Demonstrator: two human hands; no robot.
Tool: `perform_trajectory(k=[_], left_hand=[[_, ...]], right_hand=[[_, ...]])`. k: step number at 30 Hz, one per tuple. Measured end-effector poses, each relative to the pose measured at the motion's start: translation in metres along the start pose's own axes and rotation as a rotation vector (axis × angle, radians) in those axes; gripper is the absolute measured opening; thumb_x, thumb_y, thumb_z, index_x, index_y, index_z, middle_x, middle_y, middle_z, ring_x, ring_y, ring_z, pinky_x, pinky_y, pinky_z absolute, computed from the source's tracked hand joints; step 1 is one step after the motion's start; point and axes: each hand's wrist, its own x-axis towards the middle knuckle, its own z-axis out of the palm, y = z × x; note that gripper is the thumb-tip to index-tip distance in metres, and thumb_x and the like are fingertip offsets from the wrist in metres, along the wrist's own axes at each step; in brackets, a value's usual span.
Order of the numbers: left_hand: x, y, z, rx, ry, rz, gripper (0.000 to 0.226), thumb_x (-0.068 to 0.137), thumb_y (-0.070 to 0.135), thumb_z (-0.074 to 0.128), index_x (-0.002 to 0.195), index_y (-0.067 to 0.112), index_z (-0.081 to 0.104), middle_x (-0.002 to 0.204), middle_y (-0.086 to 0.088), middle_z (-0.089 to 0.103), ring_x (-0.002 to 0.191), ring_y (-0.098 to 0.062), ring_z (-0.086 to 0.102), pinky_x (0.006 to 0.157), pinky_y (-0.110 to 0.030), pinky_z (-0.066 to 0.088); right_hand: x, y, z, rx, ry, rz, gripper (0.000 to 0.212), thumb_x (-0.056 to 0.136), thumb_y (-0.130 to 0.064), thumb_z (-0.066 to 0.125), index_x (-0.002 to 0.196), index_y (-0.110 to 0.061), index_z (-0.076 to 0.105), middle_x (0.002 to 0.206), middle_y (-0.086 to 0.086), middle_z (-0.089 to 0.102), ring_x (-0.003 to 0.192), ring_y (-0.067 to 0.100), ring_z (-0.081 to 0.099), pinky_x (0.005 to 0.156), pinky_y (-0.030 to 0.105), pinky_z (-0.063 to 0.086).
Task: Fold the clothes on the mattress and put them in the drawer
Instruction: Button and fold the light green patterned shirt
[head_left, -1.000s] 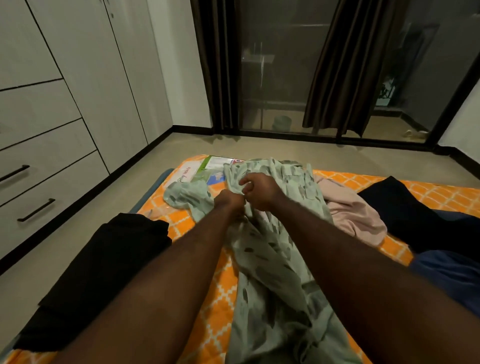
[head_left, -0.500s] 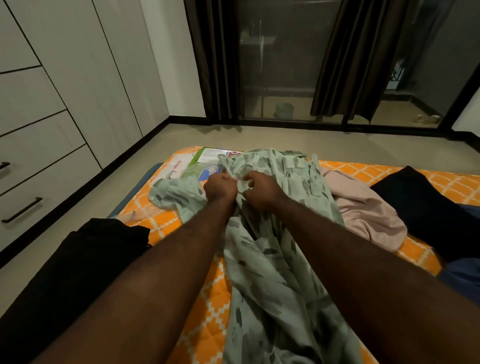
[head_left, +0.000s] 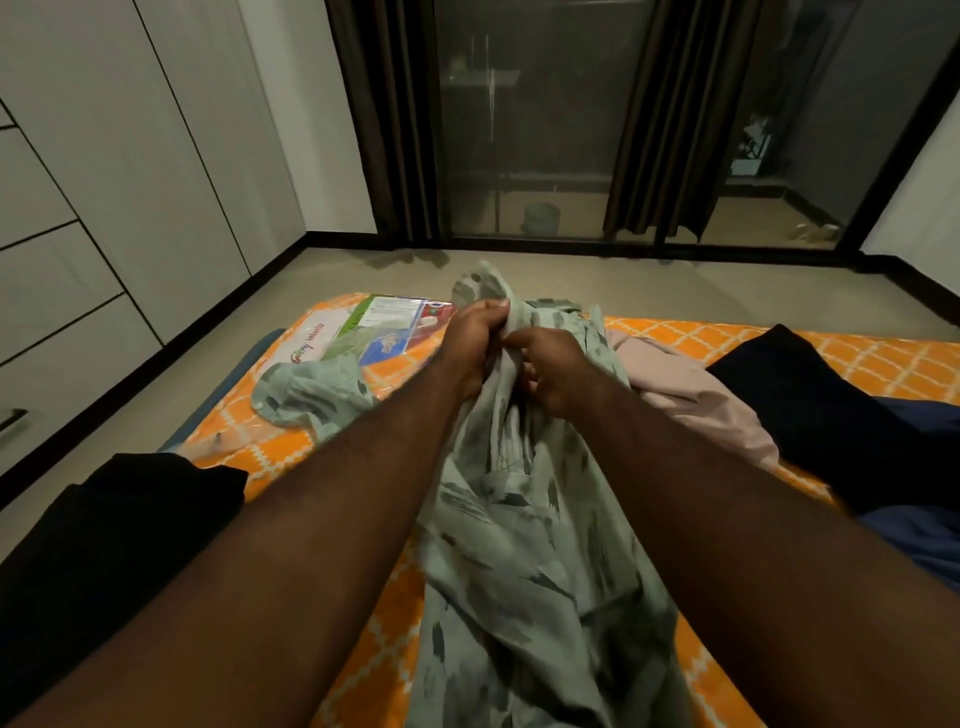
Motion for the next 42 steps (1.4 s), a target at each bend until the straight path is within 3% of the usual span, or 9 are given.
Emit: perform_trajectory(k=[3, 7, 12, 15, 18, 24, 32, 37, 42], left_hand=[[-0.006, -0.011, -0.008, 0.140, 0.011, 0.053, 0.027, 0.105, 0.016, 0.047, 0.116, 0.000, 0.066, 0.110, -0.020, 0.071, 0.103, -0.032, 0.069, 0.091, -0.041, 0.058], [-0.004, -0.029, -0.032, 0.742, -0.006, 0.138, 0.037, 0.107, 0.031, 0.041, 0.137, 0.016, 0.058, 0.133, -0.006, 0.063, 0.122, -0.024, 0.057, 0.105, -0.040, 0.046], [-0.008, -0.041, -0.040, 1.160, 0.044, 0.135, 0.050, 0.099, 0.038, 0.060, 0.141, 0.014, 0.052, 0.140, -0.012, 0.058, 0.126, -0.031, 0.054, 0.093, -0.028, 0.039], [-0.008, -0.042, -0.039, 1.130, 0.275, 0.249, 0.035, 0.084, 0.038, 0.077, 0.107, 0.012, 0.069, 0.107, -0.009, 0.070, 0.096, -0.022, 0.062, 0.074, -0.027, 0.039], [-0.010, -0.037, -0.040, 1.058, 0.342, 0.230, 0.019, 0.087, 0.032, 0.076, 0.082, 0.014, 0.073, 0.087, -0.005, 0.072, 0.080, -0.018, 0.060, 0.067, -0.025, 0.035], [-0.010, -0.030, -0.055, 0.919, 0.663, 0.142, 0.012, 0.097, 0.014, 0.055, 0.096, 0.007, 0.065, 0.104, -0.015, 0.069, 0.098, -0.035, 0.060, 0.072, -0.033, 0.039], [-0.004, -0.028, -0.033, 0.863, 0.290, -0.038, 0.056, 0.089, 0.059, 0.065, 0.119, 0.011, 0.065, 0.112, -0.008, 0.068, 0.099, -0.030, 0.064, 0.077, -0.033, 0.052], [0.005, -0.025, -0.020, 0.873, 0.303, 0.038, 0.042, 0.092, 0.039, 0.068, 0.117, 0.005, 0.066, 0.116, -0.013, 0.067, 0.107, -0.032, 0.062, 0.084, -0.035, 0.050], [-0.003, -0.032, -0.023, 0.833, 0.395, 0.278, 0.029, 0.101, 0.033, 0.056, 0.109, 0.008, 0.068, 0.110, -0.013, 0.069, 0.102, -0.032, 0.061, 0.080, -0.032, 0.042]], right_hand=[[0.005, 0.008, -0.012, 0.088, 0.024, 0.083, 0.010, 0.088, -0.007, 0.063, 0.079, -0.011, 0.061, 0.053, -0.001, 0.055, 0.039, 0.008, 0.049, 0.043, 0.021, 0.042], [0.008, 0.009, -0.019, 0.232, 0.006, 0.151, 0.010, 0.087, -0.008, 0.068, 0.097, -0.008, 0.067, 0.084, 0.007, 0.068, 0.068, 0.020, 0.063, 0.073, 0.038, 0.062], [0.013, 0.008, -0.019, 0.236, 0.032, 0.215, 0.015, 0.096, -0.021, 0.065, 0.103, -0.007, 0.065, 0.083, 0.008, 0.066, 0.059, 0.018, 0.064, 0.046, 0.024, 0.052], [0.022, 0.013, -0.018, 0.085, 0.142, 0.131, 0.018, 0.094, -0.021, 0.071, 0.097, -0.005, 0.065, 0.079, 0.011, 0.065, 0.045, 0.016, 0.059, 0.043, 0.023, 0.050], [0.043, 0.025, -0.022, -0.080, 0.254, 0.006, 0.034, 0.079, -0.035, 0.083, 0.095, -0.006, 0.075, 0.094, 0.016, 0.075, 0.076, 0.031, 0.072, 0.073, 0.045, 0.064], [0.030, 0.011, -0.045, -0.109, 0.432, -0.079, 0.034, 0.101, -0.020, 0.052, 0.125, 0.001, 0.064, 0.117, 0.022, 0.068, 0.107, 0.039, 0.068, 0.084, 0.040, 0.056], [0.016, 0.015, -0.035, -0.069, 0.076, 0.179, 0.028, 0.085, -0.012, 0.068, 0.111, -0.002, 0.068, 0.100, 0.019, 0.076, 0.091, 0.038, 0.074, 0.086, 0.059, 0.059], [0.029, -0.002, -0.036, 0.091, -0.002, 0.323, 0.030, 0.094, -0.032, 0.066, 0.106, -0.006, 0.074, 0.103, 0.015, 0.078, 0.100, 0.034, 0.074, 0.090, 0.048, 0.059], [0.042, 0.003, -0.043, -0.014, 0.461, -0.283, 0.012, 0.091, -0.019, 0.070, 0.102, -0.015, 0.068, 0.099, 0.006, 0.072, 0.098, 0.029, 0.069, 0.086, 0.043, 0.059]])
